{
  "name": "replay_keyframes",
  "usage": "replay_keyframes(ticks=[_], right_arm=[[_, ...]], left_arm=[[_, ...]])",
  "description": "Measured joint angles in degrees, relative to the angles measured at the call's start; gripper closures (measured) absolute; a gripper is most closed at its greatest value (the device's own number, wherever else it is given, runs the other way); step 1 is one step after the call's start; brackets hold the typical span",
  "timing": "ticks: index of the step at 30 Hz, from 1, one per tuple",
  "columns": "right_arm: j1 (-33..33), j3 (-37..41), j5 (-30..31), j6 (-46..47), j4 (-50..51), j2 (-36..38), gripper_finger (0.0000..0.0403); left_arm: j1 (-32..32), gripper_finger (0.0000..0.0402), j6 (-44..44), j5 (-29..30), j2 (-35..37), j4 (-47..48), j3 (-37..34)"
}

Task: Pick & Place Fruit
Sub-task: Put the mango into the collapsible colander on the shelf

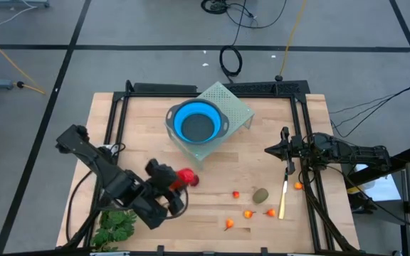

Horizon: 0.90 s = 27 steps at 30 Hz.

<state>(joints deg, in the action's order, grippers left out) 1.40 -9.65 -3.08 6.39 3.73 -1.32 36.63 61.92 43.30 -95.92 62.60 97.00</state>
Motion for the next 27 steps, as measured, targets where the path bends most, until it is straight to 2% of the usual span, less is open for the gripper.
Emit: replay_keyframes(ticks=[10,14,19,23,27], right_arm=[[0.0,0.0,0.0,0.0,0.0,0.0,0.0403],[0.0,0.0,0.0,0.0,0.0,0.0,0.0403],[0.0,0.0,0.0,0.0,0.0,0.0,0.0403],[0.0,0.0,0.0,0.0,0.0,0.0,0.0403],[0.0,0.0,0.0,0.0,0.0,0.0,0.0403]], left_arm=[[-3.7,0.0182,-13.0,-14.6,0.0,-26.1,-10.5],[-5.8,0.0191,-18.0,-18.1,0.0,-33.3,-13.5],[-8.1,0.0188,-25.9,-21.1,1.1,-37.8,-13.7],[-9.3,0.0180,-30.5,-21.5,3.2,-37.5,-13.7],[-10.3,0.0192,-33.7,-22.3,5.9,-37.2,-13.8]])
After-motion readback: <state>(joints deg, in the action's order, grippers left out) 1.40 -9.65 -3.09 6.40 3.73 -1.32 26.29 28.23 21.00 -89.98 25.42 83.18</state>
